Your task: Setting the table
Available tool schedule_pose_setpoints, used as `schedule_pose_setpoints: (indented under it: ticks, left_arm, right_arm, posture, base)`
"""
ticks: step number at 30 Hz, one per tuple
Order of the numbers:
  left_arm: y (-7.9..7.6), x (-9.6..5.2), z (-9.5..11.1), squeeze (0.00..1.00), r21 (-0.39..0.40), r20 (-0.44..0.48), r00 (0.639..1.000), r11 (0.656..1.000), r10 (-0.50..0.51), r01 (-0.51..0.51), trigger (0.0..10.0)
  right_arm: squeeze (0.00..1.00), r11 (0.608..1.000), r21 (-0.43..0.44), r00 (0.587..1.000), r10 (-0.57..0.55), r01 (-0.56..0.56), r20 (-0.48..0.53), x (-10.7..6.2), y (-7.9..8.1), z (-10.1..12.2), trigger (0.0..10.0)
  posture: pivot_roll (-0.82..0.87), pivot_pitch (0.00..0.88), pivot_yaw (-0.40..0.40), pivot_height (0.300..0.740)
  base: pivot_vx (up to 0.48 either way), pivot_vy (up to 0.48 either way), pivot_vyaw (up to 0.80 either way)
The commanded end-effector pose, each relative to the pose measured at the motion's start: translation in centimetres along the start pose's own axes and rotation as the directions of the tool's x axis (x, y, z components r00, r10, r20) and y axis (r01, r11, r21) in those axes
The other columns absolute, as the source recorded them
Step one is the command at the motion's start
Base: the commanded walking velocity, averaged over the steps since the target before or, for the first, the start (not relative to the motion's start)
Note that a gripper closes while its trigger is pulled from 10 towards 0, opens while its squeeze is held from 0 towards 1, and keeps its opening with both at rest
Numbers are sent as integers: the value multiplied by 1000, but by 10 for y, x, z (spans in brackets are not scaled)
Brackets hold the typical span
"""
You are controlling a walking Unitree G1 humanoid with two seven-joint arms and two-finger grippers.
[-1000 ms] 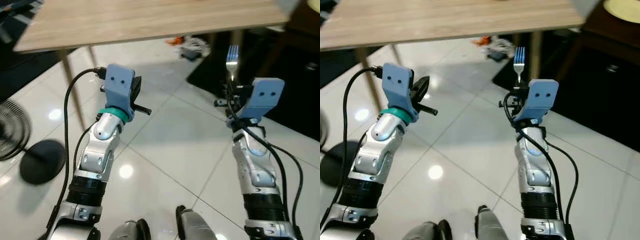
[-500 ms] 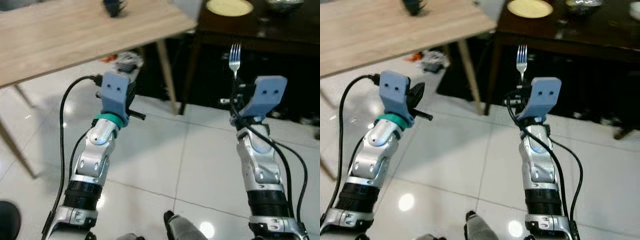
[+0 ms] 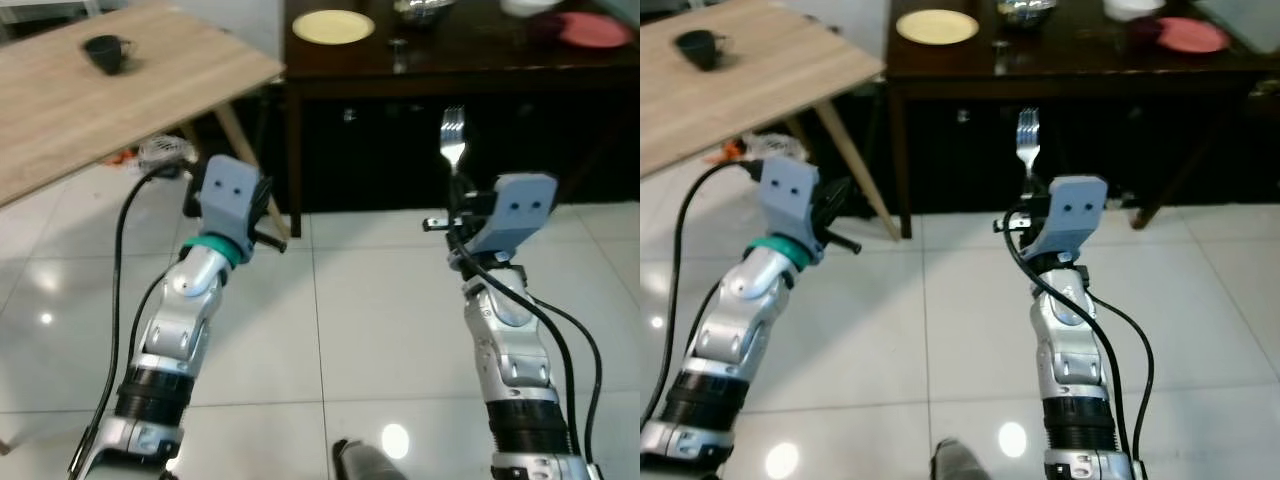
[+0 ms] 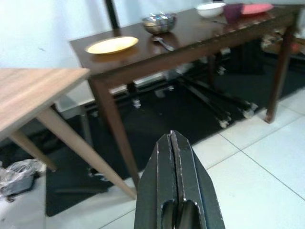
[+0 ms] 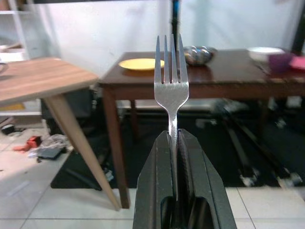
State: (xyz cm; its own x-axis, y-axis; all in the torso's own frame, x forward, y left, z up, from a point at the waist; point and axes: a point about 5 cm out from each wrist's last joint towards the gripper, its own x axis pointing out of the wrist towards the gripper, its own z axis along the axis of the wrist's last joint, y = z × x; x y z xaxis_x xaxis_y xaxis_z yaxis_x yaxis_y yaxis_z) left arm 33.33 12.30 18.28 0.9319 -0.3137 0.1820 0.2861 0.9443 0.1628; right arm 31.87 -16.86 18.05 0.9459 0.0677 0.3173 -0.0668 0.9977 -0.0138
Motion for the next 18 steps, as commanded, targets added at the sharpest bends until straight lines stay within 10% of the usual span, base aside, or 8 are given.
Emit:
schedule_pose_setpoints:
  ticks: [1,18]
  left_arm:
    - [-3,-1,-1,0,-7,2,1000,1000,-9,9,10000]
    - [7,-11,-2,0,25,26,994,994,101,-102,10000]
  right_arm:
    - [0,1000,4,1000,-11,11,2,-1,-5,1,10000]
    - [0,994,11,994,109,-109,2,13,13,4,10000]
  posture:
    - [-131,43,106,740]
    - [-56,57,23,740]
  base:
    - [0,0,-800]
    - [0,0,-800]
